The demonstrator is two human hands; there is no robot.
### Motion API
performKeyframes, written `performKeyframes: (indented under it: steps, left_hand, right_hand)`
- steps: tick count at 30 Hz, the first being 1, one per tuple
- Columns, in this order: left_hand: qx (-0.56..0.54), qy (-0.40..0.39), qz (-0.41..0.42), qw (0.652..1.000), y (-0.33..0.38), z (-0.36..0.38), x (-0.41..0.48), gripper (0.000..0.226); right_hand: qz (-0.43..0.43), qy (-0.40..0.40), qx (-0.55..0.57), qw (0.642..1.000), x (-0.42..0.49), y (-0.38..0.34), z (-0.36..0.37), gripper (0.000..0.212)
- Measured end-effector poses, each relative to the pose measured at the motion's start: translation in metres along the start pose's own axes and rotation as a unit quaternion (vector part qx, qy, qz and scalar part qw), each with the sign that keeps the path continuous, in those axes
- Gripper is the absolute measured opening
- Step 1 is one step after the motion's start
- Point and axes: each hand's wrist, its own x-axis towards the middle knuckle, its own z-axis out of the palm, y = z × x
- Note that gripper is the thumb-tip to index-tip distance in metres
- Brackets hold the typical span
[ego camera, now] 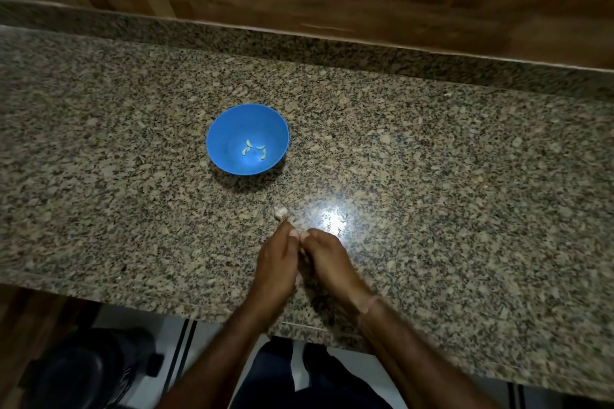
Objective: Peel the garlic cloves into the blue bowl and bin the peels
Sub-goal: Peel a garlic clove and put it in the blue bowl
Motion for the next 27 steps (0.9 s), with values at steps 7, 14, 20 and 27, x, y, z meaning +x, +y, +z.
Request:
performKeyframes:
  steps: [7, 14, 20, 27]
  left_hand:
    - [0.016, -0.024, -0.022, 0.999, 0.011, -0.007, -0.001, 0.027]
    - [-0.028, 0.076, 0.028, 0.996, 0.014, -0.007, -0.009, 0.021]
    - [-0.098, 0.125, -0.015, 0.987, 0.014, -0.009, -0.006, 0.015]
    - [-0.078, 0.133, 0.009, 0.988, 0.006, -0.01, -0.002, 0.014]
  right_hand:
    - [-0.005, 0.016, 0.025, 1.0, 0.005, 0.001, -0.003, 0.036]
    - [0.061, 0.005, 0.196, 0.979, 0.002, 0.007, -0.005, 0.029]
    - [0.041, -0.004, 0.212, 0.976, -0.005, -0.007, -0.012, 0.023]
    - [0.016, 0.02, 0.167, 0.986, -0.002, -0.01, -0.016, 0.016]
